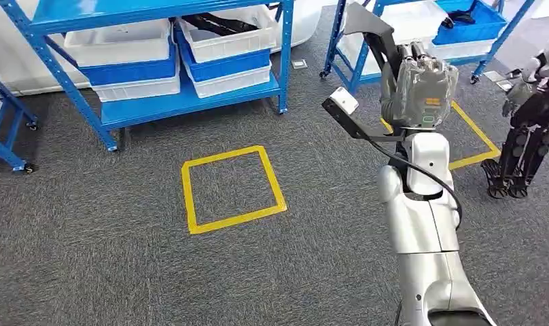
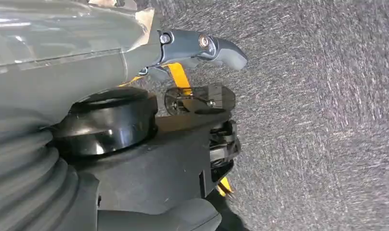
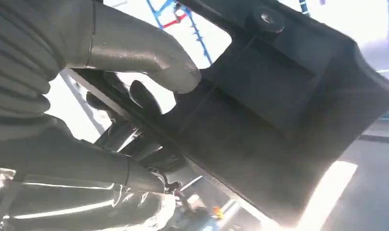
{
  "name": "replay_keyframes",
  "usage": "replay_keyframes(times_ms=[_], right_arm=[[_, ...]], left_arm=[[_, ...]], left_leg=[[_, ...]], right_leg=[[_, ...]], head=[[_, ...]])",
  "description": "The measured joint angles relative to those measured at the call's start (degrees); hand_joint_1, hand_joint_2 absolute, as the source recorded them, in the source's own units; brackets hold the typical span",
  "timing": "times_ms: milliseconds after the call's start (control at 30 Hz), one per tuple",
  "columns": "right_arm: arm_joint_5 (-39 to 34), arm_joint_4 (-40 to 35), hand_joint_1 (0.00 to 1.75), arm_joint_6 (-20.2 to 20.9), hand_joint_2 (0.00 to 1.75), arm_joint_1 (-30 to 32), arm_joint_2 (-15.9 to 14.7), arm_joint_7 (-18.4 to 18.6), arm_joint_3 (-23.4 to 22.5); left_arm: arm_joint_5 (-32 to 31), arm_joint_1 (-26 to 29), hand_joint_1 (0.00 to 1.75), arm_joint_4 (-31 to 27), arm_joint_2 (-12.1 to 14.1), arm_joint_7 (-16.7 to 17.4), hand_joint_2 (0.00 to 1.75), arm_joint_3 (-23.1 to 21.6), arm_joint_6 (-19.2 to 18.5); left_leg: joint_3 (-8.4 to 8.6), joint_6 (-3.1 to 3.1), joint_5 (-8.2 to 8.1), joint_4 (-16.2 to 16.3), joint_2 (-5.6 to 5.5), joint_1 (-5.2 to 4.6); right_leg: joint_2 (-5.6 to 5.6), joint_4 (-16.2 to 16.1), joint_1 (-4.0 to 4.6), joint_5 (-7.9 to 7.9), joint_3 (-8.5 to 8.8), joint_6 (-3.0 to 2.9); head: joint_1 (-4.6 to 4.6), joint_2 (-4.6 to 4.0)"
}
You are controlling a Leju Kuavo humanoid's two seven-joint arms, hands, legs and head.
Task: Take the parts from the cabinet and place them on the table.
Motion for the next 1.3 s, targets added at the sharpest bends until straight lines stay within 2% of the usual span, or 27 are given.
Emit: replay_keyframes(times_ms=[33, 133, 167, 200, 267, 333, 367, 400, 467, 500, 533, 567, 667, 700, 767, 833, 867, 900, 967, 1000, 1033, 1067, 1100, 1167, 1200, 1267, 1300], right_arm=[[-0.35, 0.02, 1.75, 0.04, 1.75, -0.40, 0.17, -0.31, 0.13], [-1.51, 0.61, 1.75, 0.06, 1.75, -1.17, 0.59, -0.94, 0.85], [-1.86, 0.88, 1.75, 0.04, 1.75, -1.33, 0.61, -1.18, 0.96], [-2.21, 1.14, 1.75, 0.02, 1.75, -1.61, 0.90, -1.33, 1.18], [-2.93, 1.68, 1.75, 0.02, 1.75, -2.32, 1.42, -1.53, 1.57], [-3.74, 2.58, 1.75, 0.02, 1.75, -2.85, 1.92, -1.86, 2.47], [-4.02, 2.97, 1.75, 0.02, 1.75, -2.90, 2.01, -1.90, 2.60], [-4.22, 3.23, 1.75, 0.02, 1.75, -2.91, 2.03, -1.92, 2.60], [-4.44, 3.59, 1.75, 0.09, 1.75, -3.35, 2.03, -1.94, 2.62], [-4.46, 3.61, 1.75, 0.28, 1.75, -3.82, 2.03, -1.92, 2.80], [-4.57, 3.61, 1.75, 0.50, 1.75, -4.18, 2.03, -1.86, 3.04], [-4.59, 3.63, 1.75, 0.72, 1.75, -4.78, 2.05, -1.77, 3.41], [-4.68, 3.67, 1.75, 1.07, 1.75, -4.95, 1.83, -1.07, 3.78], [-4.81, 3.69, 1.75, 1.07, 1.75, -5.09, 1.38, -0.81, 3.80], [-5.14, 3.89, 1.75, 0.98, 1.75, -5.69, 1.00, -0.65, 3.82], [-5.46, 4.07, 1.75, 0.81, 1.75, -5.89, 0.52, -0.70, 3.85], [-5.66, 4.26, 1.75, 0.76, 1.75, -5.82, 0.30, -0.81, 3.85], [-5.68, 4.46, 1.75, 0.76, 1.75, -5.77, 0.04, -0.83, 3.87], [-5.77, 4.72, 1.75, 0.74, 1.75, -5.85, -0.43, -0.89, 3.89], [-5.77, 4.72, 1.75, 0.74, 1.75, -6.00, -0.68, -0.92, 3.89], [-5.77, 4.72, 1.75, 0.68, 1.75, -6.18, -0.85, -0.96, 3.87], [-5.79, 4.74, 1.75, 0.55, 1.75, -6.45, -0.94, -1.02, 3.91], [-5.81, 4.74, 1.75, 0.44, 1.75, -6.48, -1.07, -1.05, 3.91], [-5.94, 4.79, 1.75, 0.13, 1.75, -6.34, -1.97, -0.98, 3.91], [-5.94, 4.79, 1.75, 0.11, 1.75, -6.37, -2.32, -0.92, 3.91], [-5.94, 4.79, 1.75, 0.00, 1.75, -6.43, -2.58, -0.54, 3.80], [-5.92, 4.79, 1.75, -0.02, 1.75, -6.40, -2.60, -0.55, 3.80]], left_arm=[[0.18, 0.00, 0.00, 0.00, -0.04, 0.13, 1.75, 0.07, 0.59], [0.83, 0.00, 0.00, 0.02, -0.09, 0.48, 1.75, 0.35, 2.16], [1.05, -0.02, 0.00, 0.02, -0.11, 0.52, 1.75, 0.42, 2.69], [1.16, 0.01, 0.00, 0.02, -0.04, 0.55, 1.75, 0.44, 3.21], [1.60, 0.10, 0.00, 0.04, -0.09, 0.68, 1.75, 0.63, 3.96], [2.01, 0.13, 0.00, 0.11, -0.09, 0.81, 1.75, 1.16, 4.46], [2.14, 0.14, 0.00, 0.13, -0.07, 0.81, 1.75, 1.27, 4.46], [2.21, 0.14, 0.00, 0.13, -0.09, 0.79, 1.75, 1.38, 4.43], [2.21, 0.15, 0.00, 0.13, -0.02, 0.24, 1.75, 1.49, 3.13], [2.21, 0.18, 0.00, 0.13, 0.07, -0.22, 1.75, 1.53, 1.97], [2.16, 0.25, 0.00, 0.13, 0.20, -0.59, 1.75, 1.57, 0.74], [2.14, 0.37, 0.00, 0.13, 0.30, -0.96, 1.75, 1.60, -0.51], [2.16, 0.24, 0.00, 0.13, 0.31, -0.92, 1.75, 1.68, 0.07], [2.14, 0.19, 0.00, 0.13, 0.00, -0.57, 1.75, 1.75, 0.98], [1.94, 0.18, 0.00, 0.15, -0.13, -0.24, 1.75, 1.84, 1.94], [1.88, 0.20, 0.00, 0.15, -0.22, -0.02, 1.75, 1.90, 2.23], [1.88, 0.20, 0.00, 0.17, -0.20, 0.07, 1.75, 1.92, 2.25], [1.90, 0.20, 0.00, 0.17, -0.20, 0.07, 1.75, 1.94, 2.23], [1.88, 0.17, 0.00, 0.17, -0.22, 0.09, 1.75, 1.97, 1.99], [1.88, 0.17, 0.00, 0.15, -0.22, 0.09, 1.75, 1.99, 1.72], [1.70, 0.17, 0.00, 0.17, -0.20, 0.06, 1.75, 2.01, 1.46], [1.29, 0.13, 0.00, 0.15, -0.15, -0.02, 1.75, 1.99, 1.40], [0.59, 0.11, 0.00, 0.17, -0.11, -0.04, 1.75, 1.86, 1.40], [-0.94, -0.17, 0.00, 0.15, -0.04, -0.26, 1.75, 1.29, 1.24], [-1.58, -0.27, 0.00, 0.15, -0.04, -0.33, 1.75, 0.87, 1.22], [-2.40, -0.35, 0.00, 0.15, 0.02, -0.42, 1.75, 0.07, 1.33], [-2.43, -0.36, 0.00, 0.15, 0.02, -0.42, 1.75, -0.18, 1.40]], left_leg=[[-0.21, -0.22, -0.12, 0.21, 0.65, -0.64], [-0.31, -0.88, 0.27, 0.08, 2.37, -0.61], [-0.21, -1.17, 0.22, 0.10, 2.97, -0.72], [-0.67, -1.94, -0.92, 0.98, -0.03, -0.28], [-3.26, -2.57, -5.13, 7.29, -3.65, 0.15], [-7.32, -3.05, -9.12, 16.40, -4.19, 0.36], [-8.35, -3.16, -9.35, 18.64, -4.19, 0.48], [-7.82, -3.19, -8.17, 17.70, -4.19, 0.65], [-3.67, -3.21, -3.51, 9.84, -4.68, 1.08], [-0.89, -3.20, -1.05, 4.47, -6.25, 1.38], [0.53, -3.06, -0.72, 1.51, -8.90, 1.70], [0.98, -3.02, -1.14, 0.26, -10.01, 1.75], [0.67, -2.24, -0.96, 0.50, -8.22, 1.15], [0.75, -1.38, -0.35, -0.28, -7.23, 1.78], [0.62, -0.67, -0.08, -0.32, -5.79, 1.55], [0.31, -0.58, -0.03, -0.31, -3.99, 1.31], [0.21, -0.56, -0.02, -0.29, -3.11, 1.31], [0.20, -0.56, -0.02, -0.29, -2.35, 1.31], [0.26, -0.61, -0.04, -0.25, -1.00, 1.31], [0.41, -0.76, -0.15, -0.20, -0.28, 1.32], [0.47, -1.08, -0.33, -0.08, 0.22, 1.07], [0.18, -1.41, -0.51, 0.13, 0.74, 0.52], [0.26, -1.55, -0.45, 0.14, 1.11, 0.50], [0.46, -1.83, -0.33, 0.00, 2.11, 0.58], [0.38, -2.22, -0.63, 0.10, 2.25, 0.77], [-1.13, -2.80, -3.94, 4.05, -2.73, 1.22], [-3.12, -2.89, -6.34, 8.50, -3.67, 1.19]], right_leg=[[-2.39, -2.36, 0.66, -0.33, 1.43, -1.10], [0.16, -2.21, 0.86, 0.44, 0.57, -2.08], [0.81, -2.73, 0.40, 0.82, 0.49, -2.66], [1.47, -2.97, -0.14, 1.22, 0.61, -3.09], [2.34, -2.98, -0.30, 1.46, 0.30, -3.52], [3.62, -2.91, -0.26, 1.75, -0.12, -3.73], [4.33, -2.91, -0.26, 1.88, -0.23, -3.67], [5.02, -2.89, -0.27, 1.98, -0.23, -3.51], [6.32, -2.79, -0.37, 2.13, -0.20, -3.28], [6.93, -2.69, -0.42, 2.20, -0.25, -3.15], [7.28, -2.62, -0.52, 2.26, -0.39, -3.04], [7.95, -2.31, 0.00, 2.50, -0.91, -2.60], [9.75, -2.91, -0.65, 3.38, -1.71, -1.29], [9.49, -2.46, -0.41, 3.26, -2.47, -1.05], [4.59, 2.36, -0.11, 0.43, -4.88, -1.37], [3.71, 12.59, -0.19, -3.79, -9.48, -1.60], [3.65, 16.13, -0.24, -4.82, -10.94, -1.37], [3.53, 16.67, -0.30, -4.74, -11.01, -0.99], [2.95, 9.96, -0.42, -2.19, -6.87, -0.03], [1.48, 2.62, -0.44, 0.05, -2.70, 0.41], [-1.18, -2.00, -0.34, 0.79, -0.17, 0.40], [-1.16, -2.43, 0.27, 0.82, 0.36, -0.21], [-0.30, -2.50, 0.06, 1.05, -0.05, -0.68], [0.80, -2.33, 0.12, 1.22, -0.43, -1.06], [1.40, -2.52, -0.22, 1.47, -0.40, -1.50], [2.39, -2.57, -0.53, 1.68, -0.42, -2.02], [2.98, -2.57, -0.49, 1.76, -0.49, -2.23]], head=[[-0.02, 0.00], [-0.22, 0.00], [-0.17, 0.00], [-0.17, 0.00], [-0.57, 0.00], [-0.59, 0.00], [-0.68, 0.00], [-0.68, 0.00], [-0.65, 0.00], [-0.70, 0.00], [-0.68, 0.00], [-0.52, 0.00], [-0.61, 0.00], [-0.61, 0.00], [-0.11, 0.00], [-0.11, 0.00], [0.07, 0.00], [-0.02, 0.00], [0.11, 0.00], [0.09, 0.00], [0.17, 0.00], [0.09, 0.00], [-0.22, 0.00], [-0.20, 0.00], [-0.20, 0.00], [-0.35, 0.00], [-0.39, 0.00]])
